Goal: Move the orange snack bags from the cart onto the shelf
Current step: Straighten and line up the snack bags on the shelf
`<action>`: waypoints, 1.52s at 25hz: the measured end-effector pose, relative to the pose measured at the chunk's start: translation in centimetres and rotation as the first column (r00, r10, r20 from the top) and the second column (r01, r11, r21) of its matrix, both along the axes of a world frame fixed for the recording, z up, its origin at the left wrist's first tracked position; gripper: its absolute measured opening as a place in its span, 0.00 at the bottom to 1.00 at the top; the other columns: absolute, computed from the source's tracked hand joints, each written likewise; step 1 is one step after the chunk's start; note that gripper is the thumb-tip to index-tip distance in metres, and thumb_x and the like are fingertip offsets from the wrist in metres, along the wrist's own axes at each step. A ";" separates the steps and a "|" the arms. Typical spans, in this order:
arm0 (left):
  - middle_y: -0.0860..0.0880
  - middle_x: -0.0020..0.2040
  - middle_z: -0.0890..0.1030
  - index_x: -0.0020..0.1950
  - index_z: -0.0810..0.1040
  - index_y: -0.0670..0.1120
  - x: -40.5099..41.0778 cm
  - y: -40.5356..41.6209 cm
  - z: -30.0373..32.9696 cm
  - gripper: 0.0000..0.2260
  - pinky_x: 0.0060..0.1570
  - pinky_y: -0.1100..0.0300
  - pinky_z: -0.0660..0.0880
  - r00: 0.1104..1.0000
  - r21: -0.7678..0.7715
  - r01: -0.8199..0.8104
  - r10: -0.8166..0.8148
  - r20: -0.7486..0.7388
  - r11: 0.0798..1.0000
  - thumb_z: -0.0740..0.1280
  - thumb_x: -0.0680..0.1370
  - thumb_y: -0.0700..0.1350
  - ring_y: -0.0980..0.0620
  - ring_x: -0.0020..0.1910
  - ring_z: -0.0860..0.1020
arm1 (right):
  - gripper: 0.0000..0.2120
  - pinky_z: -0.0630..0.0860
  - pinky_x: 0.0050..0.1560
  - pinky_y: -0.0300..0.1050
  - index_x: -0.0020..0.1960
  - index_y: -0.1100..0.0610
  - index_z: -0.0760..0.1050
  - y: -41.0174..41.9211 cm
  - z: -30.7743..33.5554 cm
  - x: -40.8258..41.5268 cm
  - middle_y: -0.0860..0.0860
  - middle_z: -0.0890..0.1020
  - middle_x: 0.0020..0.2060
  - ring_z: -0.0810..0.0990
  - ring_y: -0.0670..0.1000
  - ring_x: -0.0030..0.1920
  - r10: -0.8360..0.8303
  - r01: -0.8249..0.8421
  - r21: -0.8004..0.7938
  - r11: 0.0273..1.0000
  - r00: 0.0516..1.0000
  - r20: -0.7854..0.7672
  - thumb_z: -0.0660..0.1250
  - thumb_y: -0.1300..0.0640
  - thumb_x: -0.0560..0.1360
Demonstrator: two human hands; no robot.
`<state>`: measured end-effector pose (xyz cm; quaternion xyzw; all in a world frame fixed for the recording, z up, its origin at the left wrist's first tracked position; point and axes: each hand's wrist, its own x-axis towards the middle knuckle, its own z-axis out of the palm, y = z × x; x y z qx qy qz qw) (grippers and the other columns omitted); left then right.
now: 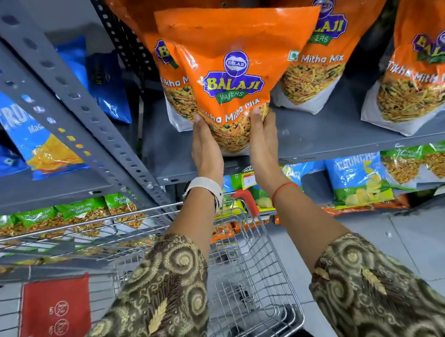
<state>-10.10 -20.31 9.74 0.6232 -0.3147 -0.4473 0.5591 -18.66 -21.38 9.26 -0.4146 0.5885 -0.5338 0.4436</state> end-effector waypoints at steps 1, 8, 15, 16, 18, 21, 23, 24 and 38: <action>0.54 0.71 0.74 0.72 0.69 0.59 0.6 0.4 -0.1 0.28 0.74 0.46 0.64 0.999 -0.007 -0.035 0.035 -0.001 0.999 0.48 0.77 0.68 0.52 0.71 0.70 | 0.27 0.70 0.71 0.59 0.74 0.50 0.63 0.2 0.1 0.6 0.53 0.72 0.69 0.73 0.54 0.68 0.021 -0.021 0.006 1.000 1.000 -0.004 0.53 0.37 0.80; 0.54 0.72 0.71 0.71 0.69 0.60 3.6 1.6 -0.1 0.32 0.75 0.43 0.60 0.984 0.026 -0.176 0.175 0.008 0.984 0.46 0.74 0.72 0.50 0.74 0.66 | 0.27 0.71 0.70 0.56 0.73 0.52 0.62 0.9 0.4 4.1 0.53 0.72 0.68 0.73 0.53 0.68 0.147 -0.147 0.013 0.989 0.989 -0.014 0.53 0.38 0.80; 0.53 0.74 0.69 0.73 0.65 0.60 4.1 1.4 -0.6 0.30 0.75 0.43 0.60 0.984 0.025 -0.175 0.176 -0.023 0.984 0.46 0.76 0.70 0.50 0.74 0.65 | 0.28 0.69 0.72 0.59 0.75 0.52 0.60 0.5 0.2 4.3 0.54 0.69 0.70 0.71 0.54 0.70 0.192 -0.192 0.006 0.981 0.981 -0.028 0.53 0.38 0.81; 0.53 0.74 0.69 0.73 0.65 0.61 4.1 1.3 -0.7 0.29 0.75 0.43 0.61 0.984 0.022 -0.174 0.174 -0.024 0.985 0.46 0.76 0.70 0.50 0.74 0.66 | 0.28 0.69 0.72 0.59 0.75 0.51 0.59 0.5 0.1 4.3 0.53 0.69 0.70 0.70 0.53 0.71 0.193 -0.193 0.000 0.981 0.981 -0.022 0.53 0.37 0.80; 0.53 0.74 0.69 0.73 0.65 0.61 4.1 1.2 -0.8 0.29 0.74 0.43 0.61 0.985 0.021 -0.173 0.173 -0.022 0.985 0.46 0.76 0.71 0.50 0.74 0.66 | 0.30 0.69 0.73 0.59 0.75 0.50 0.59 0.7 0.2 4.3 0.53 0.69 0.70 0.70 0.53 0.71 0.198 -0.198 -0.005 0.980 0.980 -0.009 0.53 0.36 0.79; 0.52 0.73 0.71 0.72 0.67 0.59 4.0 1.5 -0.8 0.31 0.74 0.43 0.62 0.978 0.007 -0.209 0.209 -0.008 0.978 0.47 0.74 0.72 0.49 0.74 0.67 | 0.33 0.69 0.73 0.59 0.76 0.48 0.58 1.0 0.6 4.3 0.51 0.69 0.72 0.70 0.52 0.72 0.200 -0.200 -0.008 0.980 0.980 -0.011 0.54 0.32 0.76; 0.52 0.71 0.72 0.71 0.67 0.58 3.7 1.8 -0.6 0.31 0.72 0.43 0.64 0.970 -0.022 -0.241 0.242 0.017 0.970 0.48 0.74 0.71 0.49 0.71 0.69 | 0.34 0.67 0.74 0.55 0.79 0.48 0.54 1.0 0.9 4.1 0.51 0.64 0.76 0.67 0.52 0.75 0.176 -0.176 -0.003 0.984 0.984 0.007 0.55 0.34 0.78; 0.52 0.70 0.73 0.71 0.67 0.57 3.5 1.9 -0.5 0.30 0.72 0.44 0.65 0.964 -0.039 -0.263 0.264 0.025 0.964 0.48 0.74 0.71 0.50 0.70 0.70 | 0.33 0.66 0.75 0.52 0.80 0.48 0.51 1.0 0.9 3.9 0.50 0.61 0.78 0.65 0.52 0.77 0.157 -0.157 0.000 0.988 0.987 0.027 0.55 0.37 0.80; 0.50 0.41 0.84 0.42 0.83 0.46 -7.1 4.3 2.2 0.16 0.51 0.56 0.77 0.971 -0.168 -0.100 0.133 0.197 0.981 0.57 0.80 0.46 0.50 0.45 0.83 | 0.29 0.58 0.79 0.53 0.80 0.50 0.52 1.8 2.9 -3.2 0.50 0.57 0.80 0.58 0.50 0.79 0.024 -0.020 -0.044 0.999 0.996 0.089 0.56 0.44 0.83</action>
